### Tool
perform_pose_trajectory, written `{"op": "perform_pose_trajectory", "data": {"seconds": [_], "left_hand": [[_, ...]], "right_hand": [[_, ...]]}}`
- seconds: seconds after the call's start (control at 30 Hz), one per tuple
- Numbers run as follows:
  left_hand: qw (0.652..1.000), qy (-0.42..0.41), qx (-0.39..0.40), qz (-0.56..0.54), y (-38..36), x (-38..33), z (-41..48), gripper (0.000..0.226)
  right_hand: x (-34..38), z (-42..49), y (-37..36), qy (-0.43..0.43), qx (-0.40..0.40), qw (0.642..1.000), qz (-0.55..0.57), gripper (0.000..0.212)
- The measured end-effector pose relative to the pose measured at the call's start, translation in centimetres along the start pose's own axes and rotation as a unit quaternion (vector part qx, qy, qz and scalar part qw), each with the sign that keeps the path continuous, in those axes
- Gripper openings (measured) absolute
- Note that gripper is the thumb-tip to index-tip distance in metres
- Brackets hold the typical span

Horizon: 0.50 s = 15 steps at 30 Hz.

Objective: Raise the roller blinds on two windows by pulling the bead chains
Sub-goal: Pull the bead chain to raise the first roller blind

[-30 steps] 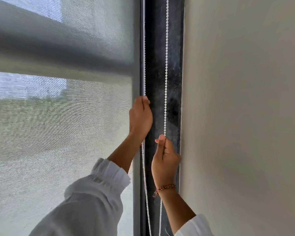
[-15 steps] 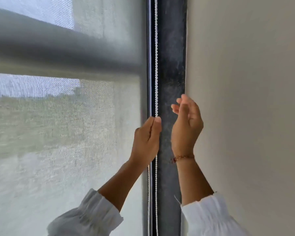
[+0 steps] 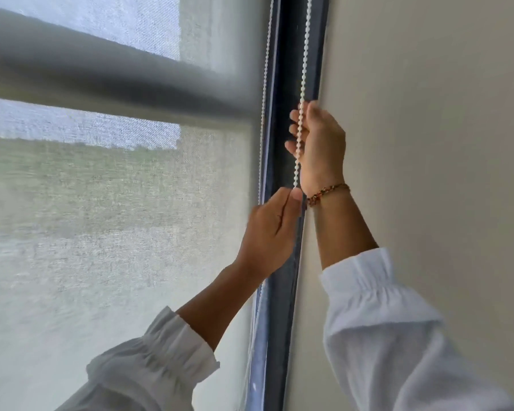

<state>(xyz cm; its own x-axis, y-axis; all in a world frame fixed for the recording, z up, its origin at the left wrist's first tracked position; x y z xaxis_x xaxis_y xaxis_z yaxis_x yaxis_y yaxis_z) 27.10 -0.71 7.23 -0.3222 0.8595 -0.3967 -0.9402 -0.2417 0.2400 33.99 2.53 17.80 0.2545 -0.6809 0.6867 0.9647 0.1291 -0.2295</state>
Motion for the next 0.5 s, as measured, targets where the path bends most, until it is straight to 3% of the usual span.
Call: {"op": "perform_pose_trajectory", "data": {"seconds": [0.03, 0.1, 0.17, 0.23, 0.3, 0.33, 0.5], "left_hand": [[1.000, 0.002, 0.001, -0.006, -0.1, -0.6, -0.2, 0.034], [1.000, -0.008, 0.006, -0.018, -0.2, -2.3, -0.5, 0.033], [0.999, 0.002, 0.013, -0.036, -0.3, -3.5, -0.5, 0.041], [0.998, 0.035, -0.011, -0.058, 0.4, -4.4, -0.6, 0.047], [0.998, -0.015, -0.063, -0.005, 1.6, -3.7, -1.1, 0.034], [0.996, -0.025, -0.079, 0.030, 2.3, -3.1, -1.3, 0.030], [0.987, 0.060, -0.136, 0.063, 3.9, -1.0, -1.0, 0.034]], "right_hand": [[-1.1, -0.4, 0.2, -0.018, -0.007, 0.998, -0.066, 0.028], [-3.0, -1.7, 0.0, -0.112, 0.053, 0.986, -0.112, 0.046], [-4.3, -2.7, -0.9, -0.169, 0.132, 0.975, -0.063, 0.063], [-4.6, -2.8, -1.6, -0.167, 0.187, 0.966, 0.065, 0.043], [-3.2, -2.5, -1.5, -0.152, 0.160, 0.969, 0.115, 0.015], [-2.6, -2.4, -1.2, -0.129, 0.134, 0.977, 0.101, 0.014], [-1.2, -3.7, 0.5, 0.021, -0.023, 0.999, 0.034, 0.039]]}}
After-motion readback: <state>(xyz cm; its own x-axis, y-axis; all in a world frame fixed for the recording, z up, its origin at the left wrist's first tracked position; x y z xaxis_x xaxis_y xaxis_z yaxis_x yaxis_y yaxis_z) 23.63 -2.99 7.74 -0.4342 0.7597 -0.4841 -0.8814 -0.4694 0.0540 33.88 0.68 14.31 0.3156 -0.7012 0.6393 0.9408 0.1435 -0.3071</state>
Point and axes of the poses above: each hand's wrist, its own z-axis towards the middle knuckle, its own y-axis out of the back of the hand, x = y × z, the point moved 1 cm from there along z, towards the middle knuckle, and after that the axes turned 8 degrees about x, right-handed, at the moved point
